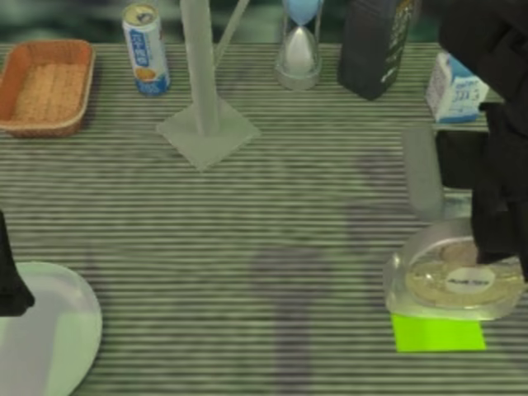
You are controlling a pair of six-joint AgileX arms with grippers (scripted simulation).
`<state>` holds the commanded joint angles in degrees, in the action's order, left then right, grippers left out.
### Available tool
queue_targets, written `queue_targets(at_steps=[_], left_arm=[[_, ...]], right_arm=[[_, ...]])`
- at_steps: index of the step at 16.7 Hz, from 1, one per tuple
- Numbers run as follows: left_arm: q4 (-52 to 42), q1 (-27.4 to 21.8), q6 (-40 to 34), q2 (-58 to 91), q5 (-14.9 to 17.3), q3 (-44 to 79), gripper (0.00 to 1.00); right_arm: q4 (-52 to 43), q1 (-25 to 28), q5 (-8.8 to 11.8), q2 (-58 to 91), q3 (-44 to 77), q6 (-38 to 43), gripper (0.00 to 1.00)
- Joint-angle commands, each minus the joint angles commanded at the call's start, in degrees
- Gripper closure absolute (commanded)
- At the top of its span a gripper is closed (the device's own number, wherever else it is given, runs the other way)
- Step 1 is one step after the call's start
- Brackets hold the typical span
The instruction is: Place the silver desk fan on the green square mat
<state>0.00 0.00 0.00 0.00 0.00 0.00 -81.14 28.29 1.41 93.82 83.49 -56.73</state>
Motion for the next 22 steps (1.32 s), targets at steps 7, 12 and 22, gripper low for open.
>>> queue_targets(at_steps=[7, 12, 22], left_arm=[[0.0, 0.0, 0.0, 0.0, 0.0, 0.0, 0.00], [0.0, 0.0, 0.0, 0.0, 0.0, 0.0, 0.00], [0.0, 0.0, 0.0, 0.0, 0.0, 0.0, 0.00]], right_arm=[[1.6, -0.6, -1.0, -1.5, -2.7, -5.0, 1.00], [5.4, -0.7, -1.0, -1.2, -5.9, -4.7, 1.00], [9.4, -0.7, -1.0, -0.7, -9.7, -5.1, 0.77]])
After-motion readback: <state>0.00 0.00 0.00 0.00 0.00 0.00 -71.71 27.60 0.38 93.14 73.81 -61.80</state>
